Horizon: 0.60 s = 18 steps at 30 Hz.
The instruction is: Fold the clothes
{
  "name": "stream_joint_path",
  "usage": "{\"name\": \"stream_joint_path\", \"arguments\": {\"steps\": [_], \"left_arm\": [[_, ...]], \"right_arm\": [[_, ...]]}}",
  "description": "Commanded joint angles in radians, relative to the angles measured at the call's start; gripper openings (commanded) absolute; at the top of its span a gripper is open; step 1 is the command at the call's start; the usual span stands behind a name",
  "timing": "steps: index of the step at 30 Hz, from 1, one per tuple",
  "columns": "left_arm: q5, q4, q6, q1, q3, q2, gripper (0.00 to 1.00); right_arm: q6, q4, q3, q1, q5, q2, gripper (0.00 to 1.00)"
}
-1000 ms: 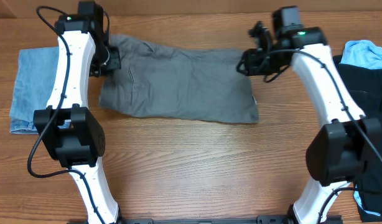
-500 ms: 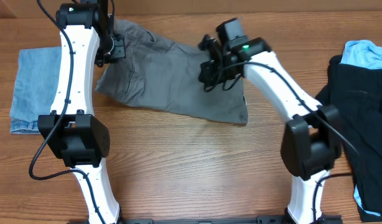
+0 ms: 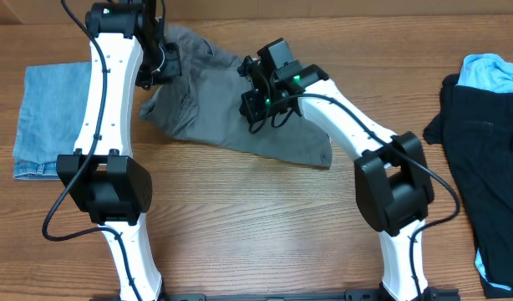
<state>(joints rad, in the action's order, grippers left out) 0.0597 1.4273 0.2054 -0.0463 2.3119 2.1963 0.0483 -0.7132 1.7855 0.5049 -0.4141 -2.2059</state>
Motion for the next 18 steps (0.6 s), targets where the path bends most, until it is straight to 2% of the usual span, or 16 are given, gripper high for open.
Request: {"name": "stream_joint_path", "arguments": {"steps": [1, 9, 18], "left_arm": [[0.045, 0.007, 0.032, -0.006, 0.111, -0.006, 0.04], [0.133, 0.029, 0.053, -0.010, 0.191, -0.006, 0.04], [0.136, 0.058, 0.057, -0.031, 0.191, -0.006, 0.04]], "right_arm": [[0.058, 0.034, 0.000, 0.040, -0.010, -0.045, 0.04], [0.098, 0.105, 0.000, 0.111, 0.058, -0.095, 0.04], [0.166, 0.220, 0.000, 0.156, 0.092, -0.191, 0.04]]}}
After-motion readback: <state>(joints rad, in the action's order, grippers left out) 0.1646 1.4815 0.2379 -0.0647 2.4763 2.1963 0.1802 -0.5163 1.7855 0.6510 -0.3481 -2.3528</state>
